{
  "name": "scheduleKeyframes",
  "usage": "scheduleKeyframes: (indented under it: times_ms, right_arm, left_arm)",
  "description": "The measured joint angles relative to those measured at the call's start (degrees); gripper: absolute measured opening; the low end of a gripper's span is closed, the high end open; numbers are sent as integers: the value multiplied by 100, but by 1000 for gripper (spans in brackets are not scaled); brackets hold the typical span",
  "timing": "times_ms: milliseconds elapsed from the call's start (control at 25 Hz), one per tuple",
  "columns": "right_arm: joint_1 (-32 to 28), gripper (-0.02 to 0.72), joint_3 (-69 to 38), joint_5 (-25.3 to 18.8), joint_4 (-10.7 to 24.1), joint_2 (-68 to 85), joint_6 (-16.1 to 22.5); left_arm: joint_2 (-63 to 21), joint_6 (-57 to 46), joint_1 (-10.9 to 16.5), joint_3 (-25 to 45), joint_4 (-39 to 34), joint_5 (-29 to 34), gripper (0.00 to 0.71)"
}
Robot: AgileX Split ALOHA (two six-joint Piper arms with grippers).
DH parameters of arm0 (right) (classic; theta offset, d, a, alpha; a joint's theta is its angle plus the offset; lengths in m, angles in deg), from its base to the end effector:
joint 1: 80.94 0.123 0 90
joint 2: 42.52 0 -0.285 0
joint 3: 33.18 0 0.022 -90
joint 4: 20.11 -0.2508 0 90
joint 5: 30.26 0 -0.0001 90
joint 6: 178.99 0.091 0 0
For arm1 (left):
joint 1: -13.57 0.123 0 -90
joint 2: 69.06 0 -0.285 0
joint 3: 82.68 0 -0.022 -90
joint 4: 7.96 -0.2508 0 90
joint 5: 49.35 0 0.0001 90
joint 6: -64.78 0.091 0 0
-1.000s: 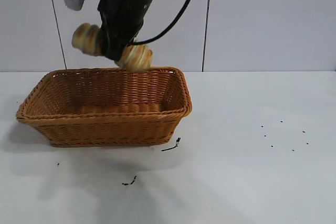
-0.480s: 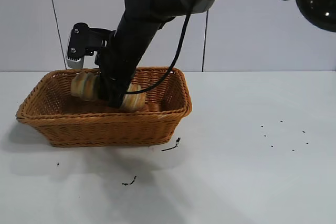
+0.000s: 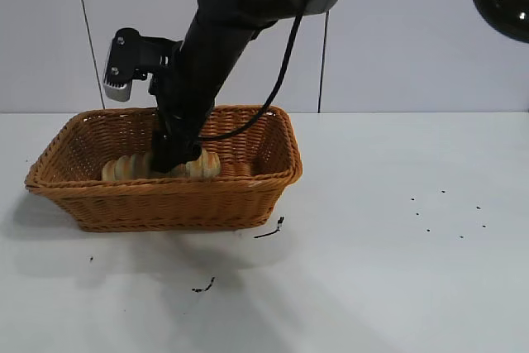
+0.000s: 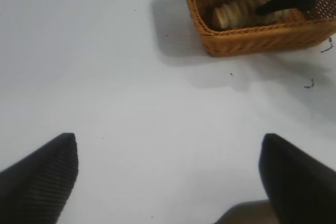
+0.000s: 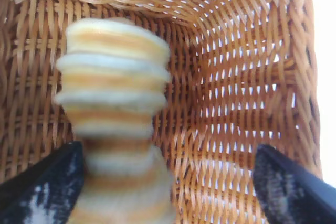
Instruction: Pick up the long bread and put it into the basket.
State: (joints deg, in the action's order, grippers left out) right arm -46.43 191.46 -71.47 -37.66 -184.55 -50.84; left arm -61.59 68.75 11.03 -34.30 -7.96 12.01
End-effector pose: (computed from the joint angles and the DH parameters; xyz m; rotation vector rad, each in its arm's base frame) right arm 0.4320 0.3190 0.2223 -1.4918 1.8596 0.2067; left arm -0.0065 0.0003 0.2773 0.1162 2.0424 0.0156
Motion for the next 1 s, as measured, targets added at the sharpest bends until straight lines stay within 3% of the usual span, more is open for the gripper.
scheduleKeyframes:
  times_ms: [160, 280, 440, 560, 760, 1000]
  right_arm:
    - [-218, 621, 11, -101, -208, 375, 1988]
    - [-412, 621, 17, -352, -62, 578, 3039]
    - [-724, 621, 17, -886, 381, 678, 4207]
    - [-1072, 621, 17, -1252, 758, 699, 4725]
    - [-1721, 621, 17, -1765, 1403, 699, 5023]
    - [-2689, 621, 17, -1985, 1601, 699, 5185]
  left_arm:
    - [0, 0, 0, 0, 0, 0, 696]
    - [0, 0, 0, 0, 0, 0, 696]
    - [0, 0, 0, 0, 0, 0, 696]
    - [0, 0, 0, 0, 0, 0, 696]
    - [0, 0, 0, 0, 0, 0, 696]
    - [0, 0, 0, 0, 0, 0, 696]
